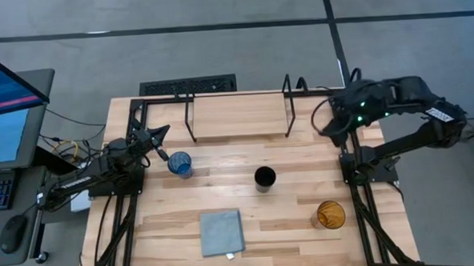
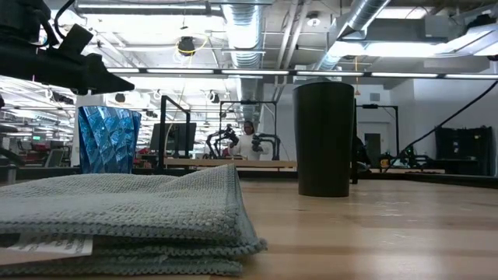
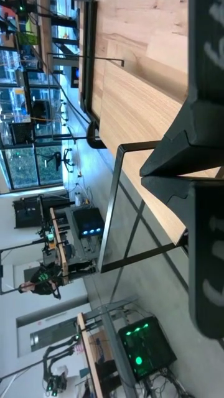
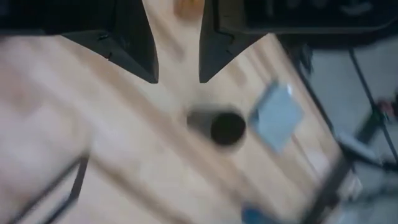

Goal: Stack small to large cups/mugs on shelf
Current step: Put the brown glass on the shelf

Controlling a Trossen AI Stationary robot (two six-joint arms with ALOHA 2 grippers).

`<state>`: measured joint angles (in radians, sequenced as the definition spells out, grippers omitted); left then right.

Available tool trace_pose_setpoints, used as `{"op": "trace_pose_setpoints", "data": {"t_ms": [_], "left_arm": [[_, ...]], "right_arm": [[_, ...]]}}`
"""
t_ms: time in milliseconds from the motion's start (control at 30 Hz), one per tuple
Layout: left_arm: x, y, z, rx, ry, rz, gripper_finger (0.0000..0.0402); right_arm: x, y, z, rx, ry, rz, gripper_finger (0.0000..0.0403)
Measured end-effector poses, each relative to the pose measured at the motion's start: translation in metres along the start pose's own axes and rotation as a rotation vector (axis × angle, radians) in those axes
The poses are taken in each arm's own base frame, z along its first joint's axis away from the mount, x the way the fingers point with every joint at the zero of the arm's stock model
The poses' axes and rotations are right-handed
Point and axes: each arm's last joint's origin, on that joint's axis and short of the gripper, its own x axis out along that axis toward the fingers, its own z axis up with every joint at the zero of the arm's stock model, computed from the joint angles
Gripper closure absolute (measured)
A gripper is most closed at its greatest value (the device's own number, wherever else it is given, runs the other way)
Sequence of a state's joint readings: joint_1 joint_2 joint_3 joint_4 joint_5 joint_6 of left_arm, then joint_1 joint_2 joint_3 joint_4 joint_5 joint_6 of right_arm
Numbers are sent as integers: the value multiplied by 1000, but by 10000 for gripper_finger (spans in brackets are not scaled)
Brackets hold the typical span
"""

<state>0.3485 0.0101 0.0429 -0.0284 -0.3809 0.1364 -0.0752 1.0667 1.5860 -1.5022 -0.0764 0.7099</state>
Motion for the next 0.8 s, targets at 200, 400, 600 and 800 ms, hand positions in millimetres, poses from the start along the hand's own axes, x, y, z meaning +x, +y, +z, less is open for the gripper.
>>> {"op": "trace_pose_setpoints", "data": {"t_ms": [200,400,600,800], "left_arm": [[0,0,0,24,0,0,401],[0,0,0,48,0,0,401],[0,0,0,38,0,0,401],[0,0,0,38,0,0,401]], "right_arm": [[26,21,-3,-30,202,-7,276],[56,48,-9,-141,346,-57,282],[80,79,-33,-311,463,-80,282],[89,104,-71,-509,544,-88,282]]}}
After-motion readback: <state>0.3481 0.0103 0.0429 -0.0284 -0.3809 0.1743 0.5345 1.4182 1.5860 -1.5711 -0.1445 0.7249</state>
